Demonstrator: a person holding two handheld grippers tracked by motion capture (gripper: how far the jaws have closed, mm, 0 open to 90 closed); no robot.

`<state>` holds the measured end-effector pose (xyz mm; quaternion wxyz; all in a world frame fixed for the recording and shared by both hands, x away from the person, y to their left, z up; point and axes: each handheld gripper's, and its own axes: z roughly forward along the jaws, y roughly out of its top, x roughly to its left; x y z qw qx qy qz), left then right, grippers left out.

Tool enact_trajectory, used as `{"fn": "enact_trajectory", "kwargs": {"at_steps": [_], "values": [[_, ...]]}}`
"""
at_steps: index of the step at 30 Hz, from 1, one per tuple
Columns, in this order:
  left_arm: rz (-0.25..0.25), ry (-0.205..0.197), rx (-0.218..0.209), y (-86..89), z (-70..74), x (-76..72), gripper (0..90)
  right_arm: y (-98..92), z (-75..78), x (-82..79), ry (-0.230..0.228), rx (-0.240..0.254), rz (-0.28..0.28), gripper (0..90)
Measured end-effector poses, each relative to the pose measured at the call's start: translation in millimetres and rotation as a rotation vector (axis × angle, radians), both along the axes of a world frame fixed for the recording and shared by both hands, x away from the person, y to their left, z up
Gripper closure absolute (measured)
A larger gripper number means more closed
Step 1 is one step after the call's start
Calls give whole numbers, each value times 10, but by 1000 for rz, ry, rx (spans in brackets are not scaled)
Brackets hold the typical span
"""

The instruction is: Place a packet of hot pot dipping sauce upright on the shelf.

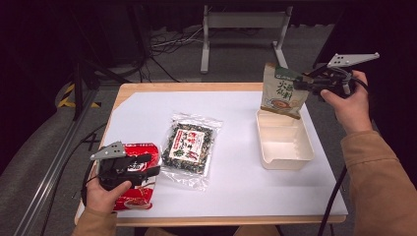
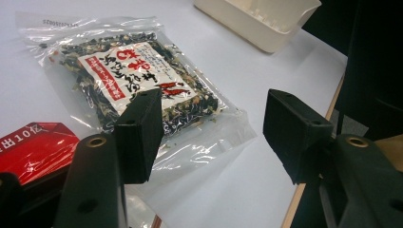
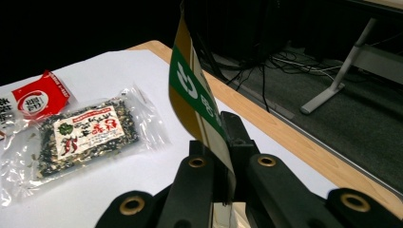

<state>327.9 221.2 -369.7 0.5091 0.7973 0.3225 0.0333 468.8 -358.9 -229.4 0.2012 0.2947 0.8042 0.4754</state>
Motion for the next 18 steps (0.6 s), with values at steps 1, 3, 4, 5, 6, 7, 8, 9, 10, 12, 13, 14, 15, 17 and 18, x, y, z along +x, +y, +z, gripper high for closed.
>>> {"fn": "enact_trajectory", "kwargs": {"at_steps": [1, 3, 4, 5, 6, 7, 8, 9, 10, 12, 13, 14, 15, 17, 18], "values": [[0, 0, 0, 0, 0, 0, 394, 0, 0, 0, 0, 0, 0, 900], [2, 5, -2, 0, -11, 1, 395, -18, -36, 47, 3, -6, -8, 900], [0, 4, 0, -5, -18, 5, 394, -27, -59, 76, 5, -10, -14, 900], [4, 16, -2, -16, -22, -1, 395, -34, -80, 99, 9, -9, -20, 900], [-4, 8, 1, -22, -26, 9, 394, -40, -101, 121, 11, -9, -24, 900], [-1, 15, -1, -32, -26, 5, 394, -44, -122, 142, 12, -10, -30, 900], [-6, 10, 4, -36, -26, 11, 394, -53, -142, 165, 13, -15, -35, 900], [-6, 13, 5, -40, -26, 10, 393, -63, -163, 188, 18, -15, -36, 900], [-4, 12, 4, -43, -28, 14, 393, -77, -185, 214, 21, -11, -36, 900], [-9, 6, 8, -41, -31, 25, 392, -108, -234, 262, 32, 9, -42, 900], [-12, 16, 3, -47, -34, 23, 392, -120, -251, 277, 34, 12, -44, 900], [-15, 14, 5, -48, -34, 27, 393, -130, -271, 297, 33, 16, -48, 900], [-16, 16, 4, -53, -34, 27, 394, -136, -291, 313, 37, 17, -53, 900], [-14, 19, 0, -58, -32, 26, 393, -132, -333, 343, 40, 5, -66, 900], [-14, 19, 0, -58, -32, 26, 393, -132, -333, 343, 40, 5, -66, 900]]}}
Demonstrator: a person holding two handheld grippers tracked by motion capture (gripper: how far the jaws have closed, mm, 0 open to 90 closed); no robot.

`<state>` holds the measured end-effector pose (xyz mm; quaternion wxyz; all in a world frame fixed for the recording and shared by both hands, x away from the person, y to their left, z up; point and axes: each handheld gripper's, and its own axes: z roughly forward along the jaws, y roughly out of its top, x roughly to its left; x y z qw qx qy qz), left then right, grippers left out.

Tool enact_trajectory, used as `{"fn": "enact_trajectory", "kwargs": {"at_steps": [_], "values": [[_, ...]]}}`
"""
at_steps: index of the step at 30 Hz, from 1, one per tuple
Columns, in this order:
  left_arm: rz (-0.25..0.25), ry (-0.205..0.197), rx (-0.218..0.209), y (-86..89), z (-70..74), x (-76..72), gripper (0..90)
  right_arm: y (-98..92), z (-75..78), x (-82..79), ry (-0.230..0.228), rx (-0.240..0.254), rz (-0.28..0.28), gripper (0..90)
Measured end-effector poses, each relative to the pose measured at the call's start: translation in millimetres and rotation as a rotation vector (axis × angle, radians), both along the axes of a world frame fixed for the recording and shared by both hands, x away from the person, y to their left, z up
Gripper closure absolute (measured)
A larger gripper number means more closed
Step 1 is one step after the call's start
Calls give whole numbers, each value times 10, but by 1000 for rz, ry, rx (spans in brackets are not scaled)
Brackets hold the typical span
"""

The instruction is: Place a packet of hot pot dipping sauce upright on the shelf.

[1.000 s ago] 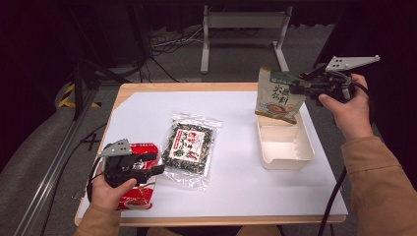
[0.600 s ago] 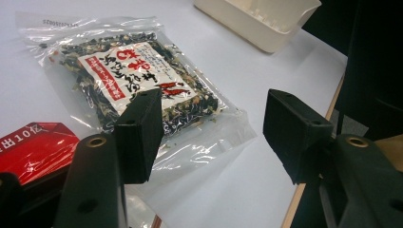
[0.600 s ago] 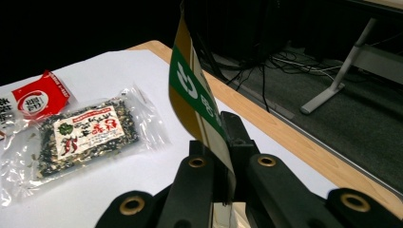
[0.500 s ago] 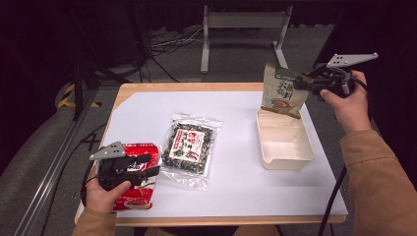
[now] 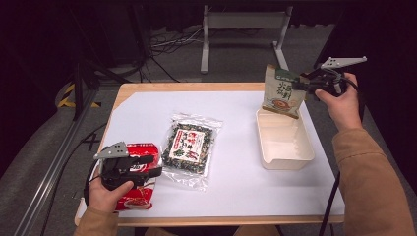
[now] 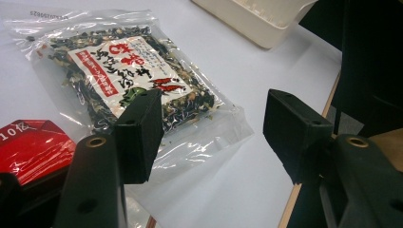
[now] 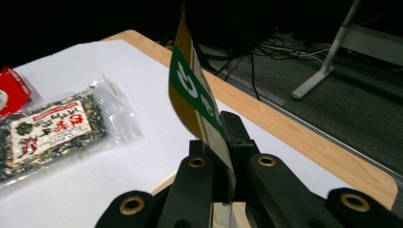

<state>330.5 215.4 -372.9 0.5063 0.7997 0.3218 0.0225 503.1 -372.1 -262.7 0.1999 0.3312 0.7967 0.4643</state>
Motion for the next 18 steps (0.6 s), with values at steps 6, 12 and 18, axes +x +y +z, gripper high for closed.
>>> {"fn": "enact_trajectory", "kwargs": {"at_steps": [6, 12, 18], "values": [[-5, -1, 6, -2, -3, 10, 393, 14, -114, 68, -4, -17, -17, 900], [3, 4, 7, 11, -8, 8, 392, 76, -169, 102, -2, -30, -21, 900], [0, 2, 6, 9, -5, 6, 391, 153, -230, 125, 0, -28, -12, 898]]}}
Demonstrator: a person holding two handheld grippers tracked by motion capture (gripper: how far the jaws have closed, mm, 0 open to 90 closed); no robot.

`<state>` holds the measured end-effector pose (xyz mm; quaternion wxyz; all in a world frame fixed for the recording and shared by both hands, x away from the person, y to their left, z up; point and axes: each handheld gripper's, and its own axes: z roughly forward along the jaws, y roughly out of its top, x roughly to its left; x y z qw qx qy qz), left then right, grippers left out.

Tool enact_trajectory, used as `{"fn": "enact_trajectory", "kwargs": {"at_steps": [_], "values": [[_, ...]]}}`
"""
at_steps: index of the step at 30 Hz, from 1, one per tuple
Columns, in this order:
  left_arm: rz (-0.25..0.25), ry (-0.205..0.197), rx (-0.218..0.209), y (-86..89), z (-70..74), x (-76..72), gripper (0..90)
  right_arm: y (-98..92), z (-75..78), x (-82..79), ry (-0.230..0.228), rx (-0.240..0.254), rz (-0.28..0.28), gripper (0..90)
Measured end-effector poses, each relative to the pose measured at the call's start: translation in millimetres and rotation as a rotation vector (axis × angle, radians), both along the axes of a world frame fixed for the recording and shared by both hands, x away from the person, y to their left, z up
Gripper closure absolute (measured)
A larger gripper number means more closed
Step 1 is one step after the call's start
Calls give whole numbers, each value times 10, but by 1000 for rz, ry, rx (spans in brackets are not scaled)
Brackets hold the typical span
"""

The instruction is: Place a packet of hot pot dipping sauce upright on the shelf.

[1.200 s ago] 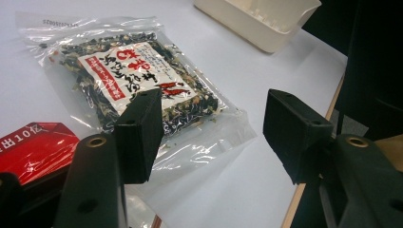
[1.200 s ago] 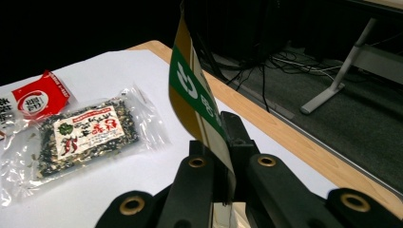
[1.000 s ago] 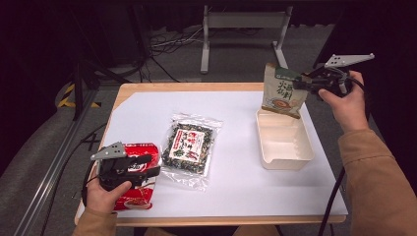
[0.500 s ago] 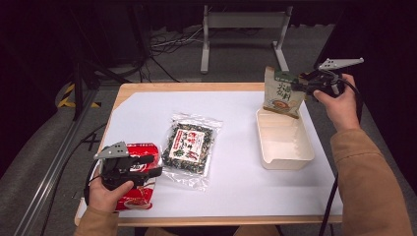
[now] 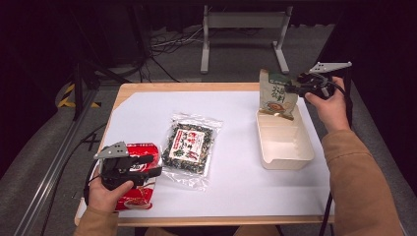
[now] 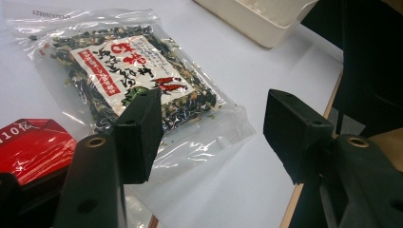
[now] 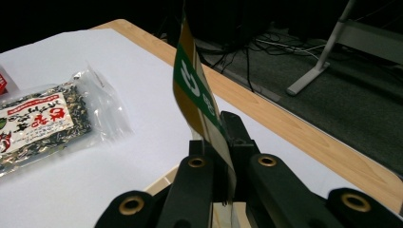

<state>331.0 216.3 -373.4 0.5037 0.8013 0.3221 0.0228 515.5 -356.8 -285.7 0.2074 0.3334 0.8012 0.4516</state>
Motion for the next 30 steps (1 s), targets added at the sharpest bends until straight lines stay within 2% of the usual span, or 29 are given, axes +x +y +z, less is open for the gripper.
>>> {"fn": "enact_trajectory", "kwargs": {"at_steps": [2, 7, 12, 14, 17, 20, 21, 22, 24, 27, 30], "values": [[-1, 0, -1, 2, -1, 2, 391, 13, -16, 7, 9, 4, 20, 896], [0, -3, 2, -3, -1, 9, 391, 8, -27, 7, 16, 2, 28, 892], [-5, -1, 3, -27, -4, 18, 389, -1, -51, -5, 32, -47, 32, 896], [-9, 6, 1, -36, -7, 24, 389, -37, -8, -27, -2, -48, 6, 899], [-11, 6, 0, -38, -8, 28, 389, -69, 61, -55, -21, -50, -7, 899], [-10, 5, 2, -33, -17, 35, 389, -89, 137, -80, -33, -98, -3, 899], [-9, 3, 7, -29, -21, 39, 389, -86, 160, -85, -40, -133, -5, 898], [-9, 3, 7, -29, -21, 39, 389, -86, 160, -85, -40, -133, -5, 898], [-12, 11, 3, -39, -29, 31, 389, -58, 179, -80, -46, -179, -9, 898], [-11, 3, 7, -33, -23, 19, 388, -17, 167, -56, -53, -181, -7, 898], [-6, 13, 5, -14, -29, 0, 387, 51, 131, -15, -45, -182, 4, 897]]}}
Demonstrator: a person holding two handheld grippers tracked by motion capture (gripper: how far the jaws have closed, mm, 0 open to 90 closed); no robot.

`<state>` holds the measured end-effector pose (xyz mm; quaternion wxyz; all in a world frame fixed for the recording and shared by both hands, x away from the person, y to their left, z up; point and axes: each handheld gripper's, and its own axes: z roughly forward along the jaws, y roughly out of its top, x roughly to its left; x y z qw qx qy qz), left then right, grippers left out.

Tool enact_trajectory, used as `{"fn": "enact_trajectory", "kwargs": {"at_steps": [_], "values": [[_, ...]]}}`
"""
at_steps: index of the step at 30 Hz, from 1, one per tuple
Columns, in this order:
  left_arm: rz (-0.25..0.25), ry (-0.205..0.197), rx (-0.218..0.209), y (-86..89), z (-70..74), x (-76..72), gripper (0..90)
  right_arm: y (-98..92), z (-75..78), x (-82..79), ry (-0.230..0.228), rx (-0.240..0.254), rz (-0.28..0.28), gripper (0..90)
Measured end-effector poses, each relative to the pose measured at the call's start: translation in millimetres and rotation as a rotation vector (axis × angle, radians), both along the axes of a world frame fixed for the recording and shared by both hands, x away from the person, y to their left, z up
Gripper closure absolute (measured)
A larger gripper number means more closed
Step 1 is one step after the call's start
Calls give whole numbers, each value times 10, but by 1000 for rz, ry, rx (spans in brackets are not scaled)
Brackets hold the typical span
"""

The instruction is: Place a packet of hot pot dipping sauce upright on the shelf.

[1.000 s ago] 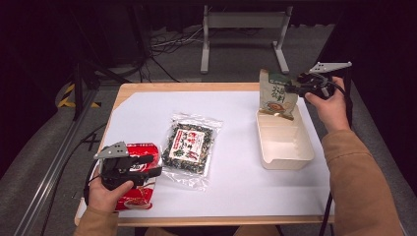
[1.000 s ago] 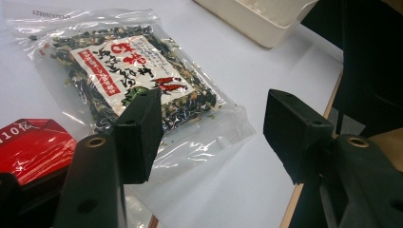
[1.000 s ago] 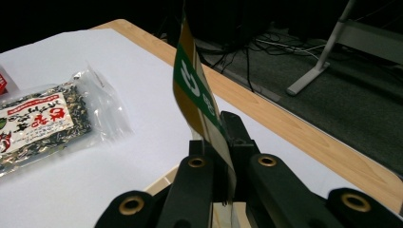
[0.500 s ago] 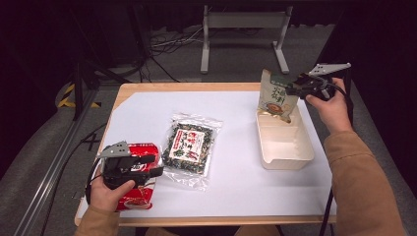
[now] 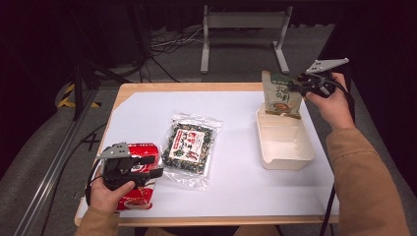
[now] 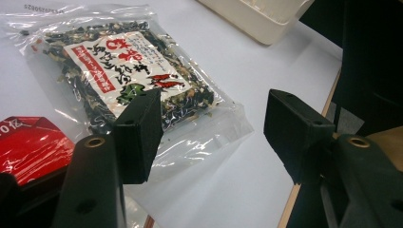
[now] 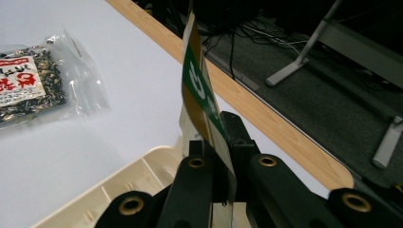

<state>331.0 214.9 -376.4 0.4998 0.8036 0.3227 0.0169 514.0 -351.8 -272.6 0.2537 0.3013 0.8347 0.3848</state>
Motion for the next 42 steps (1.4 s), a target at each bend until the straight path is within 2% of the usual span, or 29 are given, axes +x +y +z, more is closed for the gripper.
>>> {"fn": "enact_trajectory", "kwargs": {"at_steps": [5, 8, 15, 20, 27, 28, 33, 38, 42], "values": [[17, -2, -5, 56, -9, -26, 387, 159, -82, 70, 24, 16, 49, 890], [23, -1, -8, 75, -11, -41, 387, 207, -132, 97, 37, 17, 59, 888], [20, 1, -5, 70, -9, -40, 387, 159, -226, 110, 49, 26, 19, 891], [11, 3, -2, 19, -6, -18, 384, 90, -265, 91, 56, 13, -16, 888], [-2, 2, -3, -25, -5, 11, 382, 70, -323, 69, 64, 10, -24, 885], [-7, 2, -2, -31, -3, 20, 382, 91, -345, 63, 61, -5, -36, 880], [-10, 5, -5, -48, -3, 33, 381, 171, -431, 73, 78, -13, -21, 868], [-14, 2, -6, -46, -1, 44, 381, 168, -458, 88, 87, 42, -49, 871], [-14, 4, -6, -47, -5, 48, 380, 116, -477, 87, 90, 45, -88, 880]]}}
